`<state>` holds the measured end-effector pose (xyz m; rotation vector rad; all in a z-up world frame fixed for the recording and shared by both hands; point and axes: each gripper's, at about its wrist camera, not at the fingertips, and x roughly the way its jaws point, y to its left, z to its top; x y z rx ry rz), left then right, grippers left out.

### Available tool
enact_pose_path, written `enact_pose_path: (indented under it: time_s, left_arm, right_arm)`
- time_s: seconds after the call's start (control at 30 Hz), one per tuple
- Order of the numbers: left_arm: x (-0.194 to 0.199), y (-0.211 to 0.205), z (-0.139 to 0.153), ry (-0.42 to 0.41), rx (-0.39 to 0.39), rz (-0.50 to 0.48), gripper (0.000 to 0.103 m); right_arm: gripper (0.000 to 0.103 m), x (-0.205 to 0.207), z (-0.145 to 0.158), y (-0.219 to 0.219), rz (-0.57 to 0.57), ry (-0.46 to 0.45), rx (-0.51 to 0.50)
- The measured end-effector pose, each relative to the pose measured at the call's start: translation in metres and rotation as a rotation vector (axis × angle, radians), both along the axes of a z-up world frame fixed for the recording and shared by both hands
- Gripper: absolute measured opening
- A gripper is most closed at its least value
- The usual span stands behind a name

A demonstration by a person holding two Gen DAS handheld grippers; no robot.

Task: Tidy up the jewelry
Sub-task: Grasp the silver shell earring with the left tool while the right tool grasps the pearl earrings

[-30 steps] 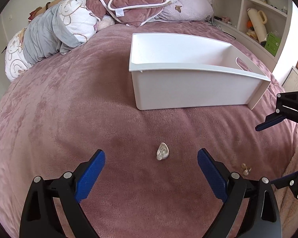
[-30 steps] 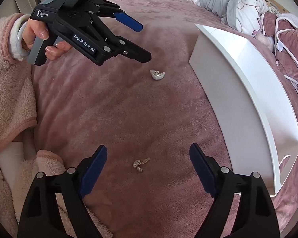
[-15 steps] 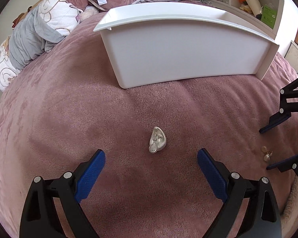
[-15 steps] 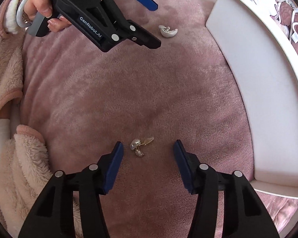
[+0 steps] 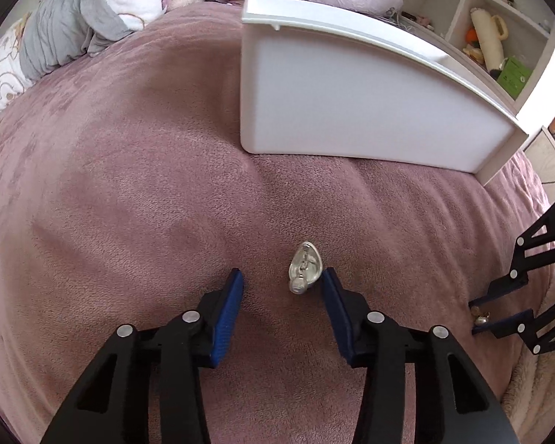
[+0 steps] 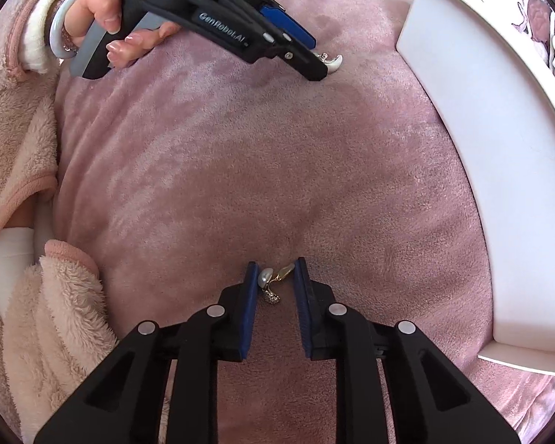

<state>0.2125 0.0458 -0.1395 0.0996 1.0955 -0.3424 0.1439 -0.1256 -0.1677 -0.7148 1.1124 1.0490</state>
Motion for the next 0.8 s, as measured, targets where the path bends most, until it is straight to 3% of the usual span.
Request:
enact_pose_path:
  time_s: [0.1, 0.43, 0.8]
  left_arm:
    - [0.000, 0.005, -0.001, 0.007, -0.004, 0.024, 0.023]
    - [-0.009, -0.009, 0.007, -0.036, 0.029, -0.016, 0.021]
    - [-0.022, 0.004, 0.051, -0.107, -0.104, 0.059, 0.021]
  right_arm:
    - [0.020, -0.004, 0.001, 0.003, 0.000, -0.015, 0.004]
    - [0.020, -0.015, 0.015, -0.003, -0.032, -0.062, 0.027]
    - [0.020, -0.004, 0.055, -0.022, -0.115, -0.109, 0.132]
